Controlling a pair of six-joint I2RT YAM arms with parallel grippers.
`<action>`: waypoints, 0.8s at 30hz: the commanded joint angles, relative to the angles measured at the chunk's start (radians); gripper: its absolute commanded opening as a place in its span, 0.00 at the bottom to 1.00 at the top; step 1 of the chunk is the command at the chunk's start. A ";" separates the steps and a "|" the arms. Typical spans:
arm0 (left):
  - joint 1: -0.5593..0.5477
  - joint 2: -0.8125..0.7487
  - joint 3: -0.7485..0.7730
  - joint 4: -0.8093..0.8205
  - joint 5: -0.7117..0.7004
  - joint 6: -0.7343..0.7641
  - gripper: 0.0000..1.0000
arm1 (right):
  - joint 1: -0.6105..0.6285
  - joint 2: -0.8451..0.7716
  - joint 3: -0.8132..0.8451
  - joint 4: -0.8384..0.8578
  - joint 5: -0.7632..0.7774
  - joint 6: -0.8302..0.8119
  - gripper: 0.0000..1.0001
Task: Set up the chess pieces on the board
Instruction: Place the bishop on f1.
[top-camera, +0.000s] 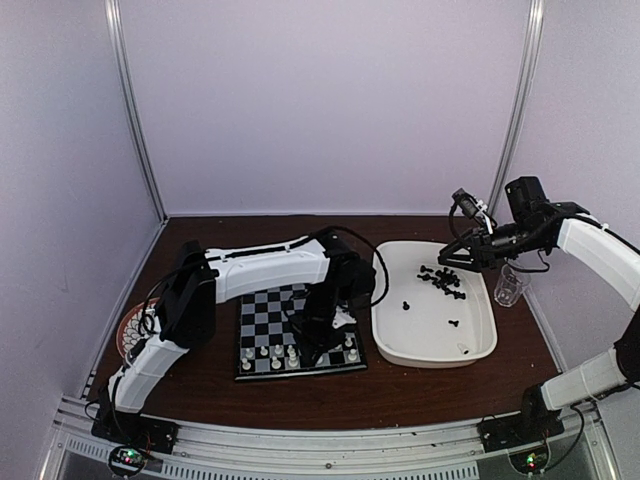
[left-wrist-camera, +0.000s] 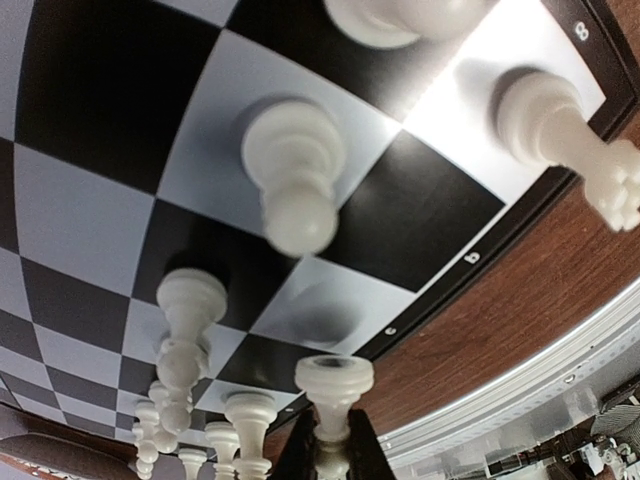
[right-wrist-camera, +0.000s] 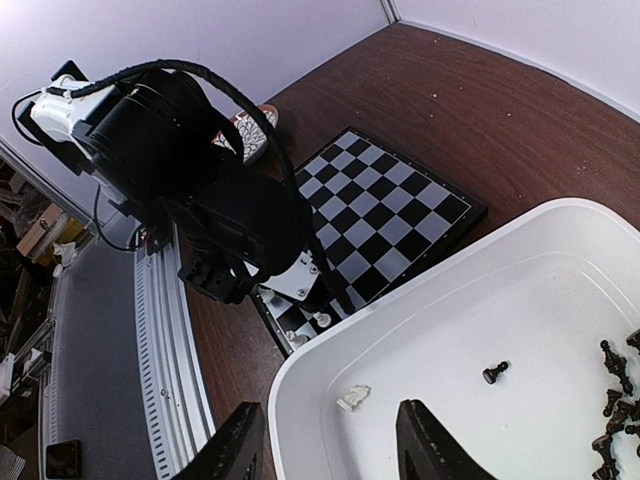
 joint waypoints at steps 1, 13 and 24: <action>-0.003 0.015 0.026 -0.032 -0.015 0.017 0.00 | 0.009 -0.009 -0.014 -0.010 0.000 -0.023 0.48; -0.004 0.028 0.035 -0.029 -0.012 0.020 0.02 | 0.009 -0.001 -0.014 -0.013 -0.001 -0.034 0.49; -0.003 0.030 0.064 -0.024 0.009 0.016 0.12 | 0.009 0.002 -0.015 -0.013 -0.003 -0.036 0.48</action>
